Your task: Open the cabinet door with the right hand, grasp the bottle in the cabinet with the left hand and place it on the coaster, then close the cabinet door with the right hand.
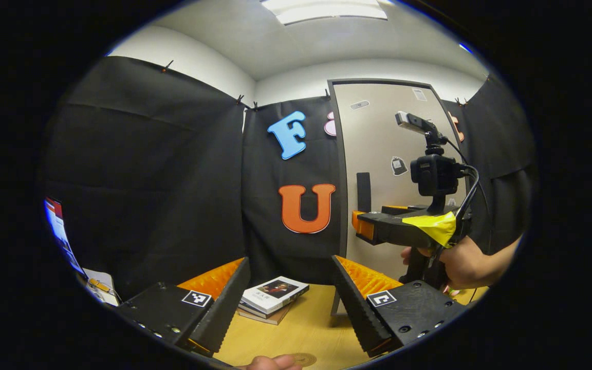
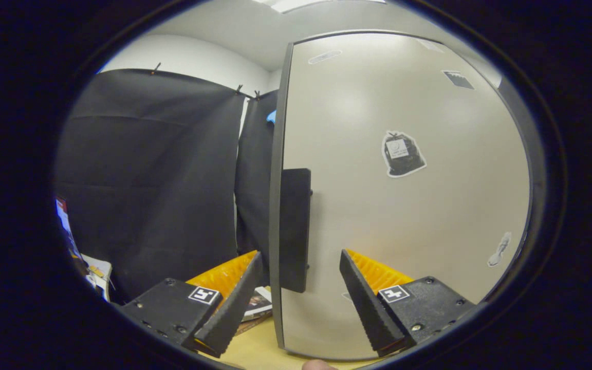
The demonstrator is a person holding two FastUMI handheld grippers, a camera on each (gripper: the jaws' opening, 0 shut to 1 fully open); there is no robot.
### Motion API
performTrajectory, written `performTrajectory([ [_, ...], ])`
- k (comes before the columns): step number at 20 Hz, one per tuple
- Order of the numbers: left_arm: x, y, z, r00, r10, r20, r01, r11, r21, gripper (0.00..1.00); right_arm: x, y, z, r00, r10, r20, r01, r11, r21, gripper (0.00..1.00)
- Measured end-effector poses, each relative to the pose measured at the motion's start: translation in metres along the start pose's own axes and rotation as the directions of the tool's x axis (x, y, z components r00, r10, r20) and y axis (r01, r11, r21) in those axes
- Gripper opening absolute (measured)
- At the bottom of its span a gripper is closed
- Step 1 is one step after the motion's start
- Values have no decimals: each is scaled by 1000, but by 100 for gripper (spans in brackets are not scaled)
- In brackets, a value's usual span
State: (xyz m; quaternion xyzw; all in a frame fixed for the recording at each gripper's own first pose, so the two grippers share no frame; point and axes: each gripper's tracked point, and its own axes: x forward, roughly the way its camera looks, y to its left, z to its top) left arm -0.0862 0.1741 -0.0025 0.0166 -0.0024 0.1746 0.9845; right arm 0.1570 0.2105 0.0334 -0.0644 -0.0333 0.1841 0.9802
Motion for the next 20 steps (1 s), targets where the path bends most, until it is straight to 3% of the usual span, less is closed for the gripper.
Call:
performTrajectory([
  [3,-3,5,-9,999,5,-34,-5,1000,4,94,9,-2,-4,999,1,-37,1,999,47,97],
  [4,-4,5,-13,999,-1,-48,1,1000,2,94,14,-2,-8,998,8,-68,-4,998,62,91],
  [5,-5,3,-17,998,-7,-61,7,1000,2,94,14,1,-9,996,29,-83,-23,996,82,83],
  [6,-5,3,-22,997,-13,-75,13,1000,5,94,16,6,-10,994,56,-99,-47,995,86,67],
  [7,-7,2,-25,996,-18,-87,19,1000,8,94,17,10,-11,993,64,-103,-57,996,71,62],
  [8,-8,2,-27,995,-27,-95,28,1000,11,94,21,8,-13,994,36,-102,-33,999,31,48],
  [10,-9,-1,-25,995,-38,-92,40,999,13,94,21,2,-14,995,-13,-96,9,999,-47,33],
  [20,-8,-3,-30,995,-56,-85,54,998,-20,94,4,14,-12,989,44,-138,-48,999,-25,18],
])
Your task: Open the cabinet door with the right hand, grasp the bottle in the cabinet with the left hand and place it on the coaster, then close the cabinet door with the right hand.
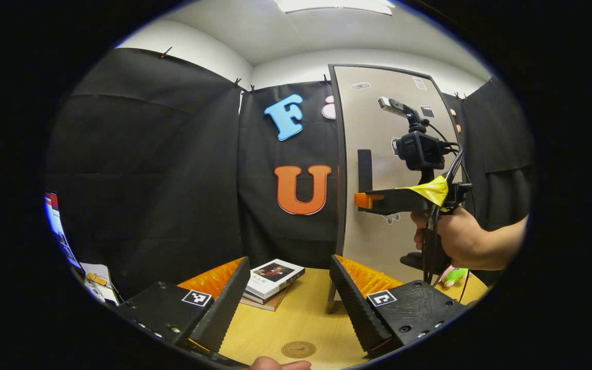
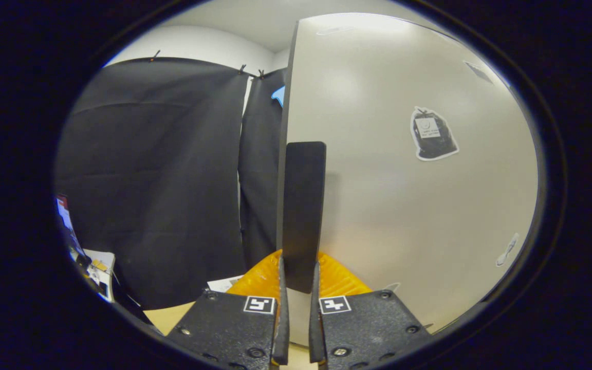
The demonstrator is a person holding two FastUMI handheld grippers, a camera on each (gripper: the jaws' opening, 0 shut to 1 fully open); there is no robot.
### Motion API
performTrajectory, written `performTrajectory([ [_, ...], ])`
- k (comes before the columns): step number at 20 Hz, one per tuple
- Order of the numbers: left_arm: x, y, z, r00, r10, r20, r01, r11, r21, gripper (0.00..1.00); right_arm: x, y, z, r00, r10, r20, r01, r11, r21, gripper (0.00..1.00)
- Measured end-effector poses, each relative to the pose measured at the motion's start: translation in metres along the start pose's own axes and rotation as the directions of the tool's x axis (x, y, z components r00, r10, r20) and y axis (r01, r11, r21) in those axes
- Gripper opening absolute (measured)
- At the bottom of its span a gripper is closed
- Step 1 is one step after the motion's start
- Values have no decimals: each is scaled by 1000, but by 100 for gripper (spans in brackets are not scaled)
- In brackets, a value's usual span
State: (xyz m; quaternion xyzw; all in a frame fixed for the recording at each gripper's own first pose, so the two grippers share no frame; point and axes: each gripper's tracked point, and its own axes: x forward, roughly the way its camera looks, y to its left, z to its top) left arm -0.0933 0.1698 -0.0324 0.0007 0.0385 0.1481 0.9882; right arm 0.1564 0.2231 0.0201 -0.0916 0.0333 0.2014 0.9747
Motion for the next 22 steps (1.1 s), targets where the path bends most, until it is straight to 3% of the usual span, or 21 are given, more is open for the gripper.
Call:
performTrajectory([
  [13,-15,-12,-10,1000,2,-20,-2,1000,5,94,-70,19,2,984,174,-35,-174,985,5,16],
  [22,-37,8,-27,992,109,-65,-108,994,26,94,-89,9,-1,947,319,-45,-320,948,-6,16],
])
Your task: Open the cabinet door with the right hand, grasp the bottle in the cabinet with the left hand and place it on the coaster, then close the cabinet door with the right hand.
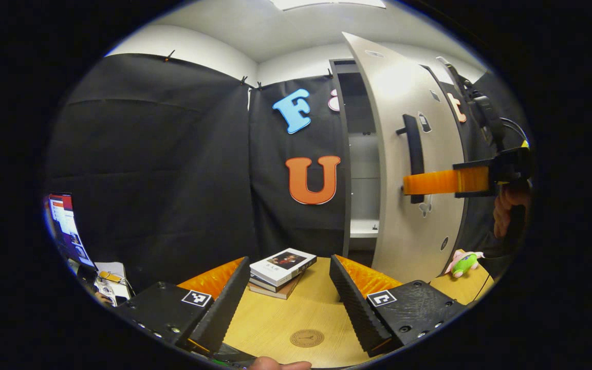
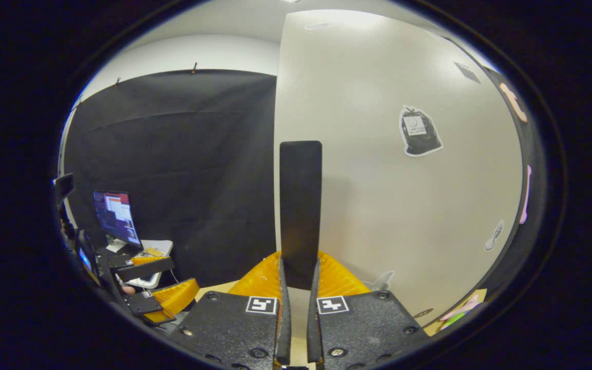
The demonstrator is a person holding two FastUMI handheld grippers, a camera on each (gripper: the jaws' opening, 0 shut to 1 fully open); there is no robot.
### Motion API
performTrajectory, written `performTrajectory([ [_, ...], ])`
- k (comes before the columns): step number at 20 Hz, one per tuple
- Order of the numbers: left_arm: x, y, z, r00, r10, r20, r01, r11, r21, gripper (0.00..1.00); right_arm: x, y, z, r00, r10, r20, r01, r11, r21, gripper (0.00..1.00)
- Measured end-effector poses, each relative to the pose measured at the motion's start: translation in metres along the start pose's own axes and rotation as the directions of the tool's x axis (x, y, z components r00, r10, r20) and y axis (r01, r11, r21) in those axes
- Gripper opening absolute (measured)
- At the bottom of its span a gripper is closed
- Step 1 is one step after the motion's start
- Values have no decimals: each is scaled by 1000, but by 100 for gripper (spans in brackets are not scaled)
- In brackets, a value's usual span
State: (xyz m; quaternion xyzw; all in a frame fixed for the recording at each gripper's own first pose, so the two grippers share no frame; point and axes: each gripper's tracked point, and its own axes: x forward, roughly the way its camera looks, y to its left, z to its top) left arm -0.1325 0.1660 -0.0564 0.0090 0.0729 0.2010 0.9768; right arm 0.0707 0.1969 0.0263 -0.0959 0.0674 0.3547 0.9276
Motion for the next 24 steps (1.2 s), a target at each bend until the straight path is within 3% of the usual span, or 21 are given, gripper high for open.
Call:
performTrajectory([
  [6,13,-3,8,999,49,-1,-49,999,7,94,-25,-1,-3,994,108,2,-108,994,-2,14],
  [12,34,-55,16,1000,-7,1,7,1000,25,94,-44,-13,-6,989,148,-9,-147,989,15,14],
  [17,47,-113,12,994,-112,-7,112,993,35,94,-58,-23,-8,998,65,-15,-65,998,21,15],
  [24,77,-187,29,961,-274,30,273,961,44,95,-64,-36,-11,990,-138,-10,138,989,60,14],
])
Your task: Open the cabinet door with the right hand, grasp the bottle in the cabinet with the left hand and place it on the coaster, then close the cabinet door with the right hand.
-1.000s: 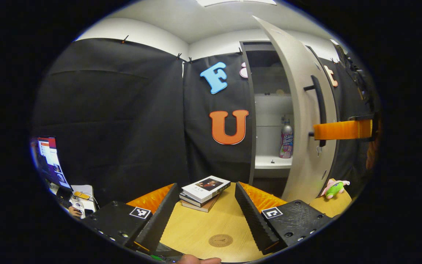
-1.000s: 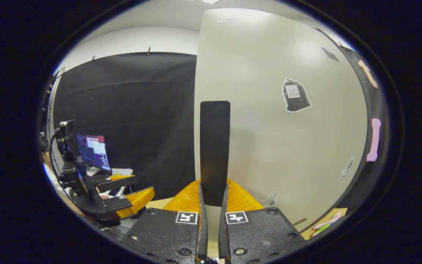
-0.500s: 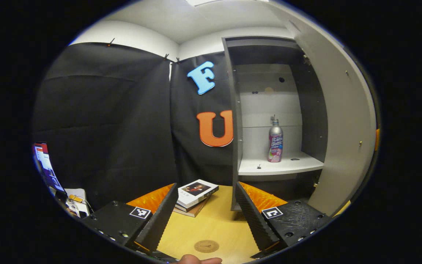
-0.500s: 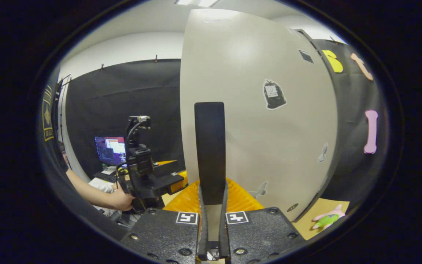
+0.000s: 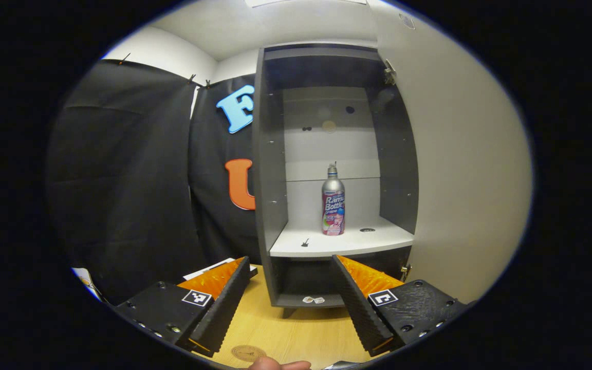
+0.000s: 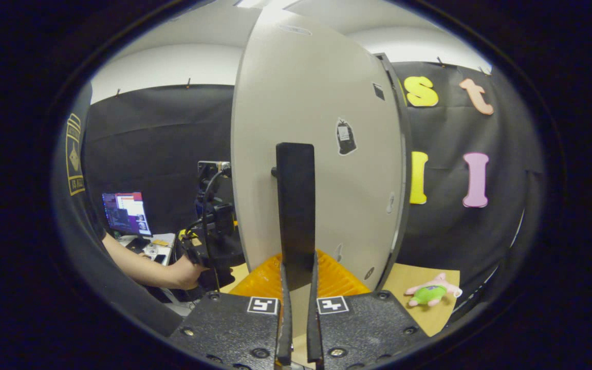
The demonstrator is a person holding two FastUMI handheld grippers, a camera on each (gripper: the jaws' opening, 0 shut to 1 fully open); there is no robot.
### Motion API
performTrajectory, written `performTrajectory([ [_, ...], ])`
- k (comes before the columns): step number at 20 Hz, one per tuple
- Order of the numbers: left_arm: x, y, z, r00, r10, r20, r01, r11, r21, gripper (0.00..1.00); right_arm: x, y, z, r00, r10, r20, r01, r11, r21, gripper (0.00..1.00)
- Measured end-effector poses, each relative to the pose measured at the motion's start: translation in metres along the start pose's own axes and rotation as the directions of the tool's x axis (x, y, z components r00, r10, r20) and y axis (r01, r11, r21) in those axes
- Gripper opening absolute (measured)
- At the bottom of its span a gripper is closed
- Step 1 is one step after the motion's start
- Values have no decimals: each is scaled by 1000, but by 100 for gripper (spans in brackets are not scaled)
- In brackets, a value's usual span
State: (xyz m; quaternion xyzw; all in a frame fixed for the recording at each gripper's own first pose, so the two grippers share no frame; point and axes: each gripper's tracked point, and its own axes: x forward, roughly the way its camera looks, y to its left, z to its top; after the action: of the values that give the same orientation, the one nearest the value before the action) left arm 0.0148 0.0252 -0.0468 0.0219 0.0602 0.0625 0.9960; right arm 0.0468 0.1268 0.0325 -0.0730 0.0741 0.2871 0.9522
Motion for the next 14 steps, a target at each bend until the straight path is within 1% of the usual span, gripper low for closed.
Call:
performTrajectory([
  [1,9,-9,6,1000,-27,15,27,1000,2,95,0,-1,1,999,-32,10,31,999,14,14],
  [2,17,-16,9,999,-50,22,49,999,5,95,0,-2,1,997,-71,19,71,997,13,17],
  [3,25,-22,10,997,-67,25,67,998,7,95,-3,-4,0,993,-117,28,117,993,-1,18],
  [4,34,-28,13,996,-84,31,84,996,4,95,-4,-6,-1,986,-162,42,163,986,-27,24],
  [5,41,-35,16,995,-98,33,98,995,1,95,-10,-9,-3,977,-207,56,211,976,-58,25],
  [6,49,-39,17,994,-106,37,106,994,0,95,-18,-9,-2,969,-242,53,245,966,-83,29],
  [7,58,-43,19,992,-115,43,115,993,0,95,-29,-18,-4,950,-308,60,312,944,-102,36],
  [8,66,-48,21,991,-122,46,122,992,-1,95,-38,-25,-2,931,-358,74,364,925,-104,48],
  [10,84,-55,28,990,-127,60,127,992,1,95,-58,-33,-3,888,-450,92,456,888,-64,47],
  [11,94,-58,33,989,-130,69,130,991,4,95,-68,-33,-4,871,-482,93,486,874,-26,53],
  [12,104,-62,38,988,-133,78,133,991,7,95,-78,-28,-2,864,-492,108,492,870,23,58],
  [13,114,-67,42,987,-135,85,135,991,11,95,-87,-23,4,855,-499,137,494,866,74,71],
  [14,124,-71,45,987,-135,90,135,991,10,95,-99,-23,10,833,-530,158,519,848,108,84],
])
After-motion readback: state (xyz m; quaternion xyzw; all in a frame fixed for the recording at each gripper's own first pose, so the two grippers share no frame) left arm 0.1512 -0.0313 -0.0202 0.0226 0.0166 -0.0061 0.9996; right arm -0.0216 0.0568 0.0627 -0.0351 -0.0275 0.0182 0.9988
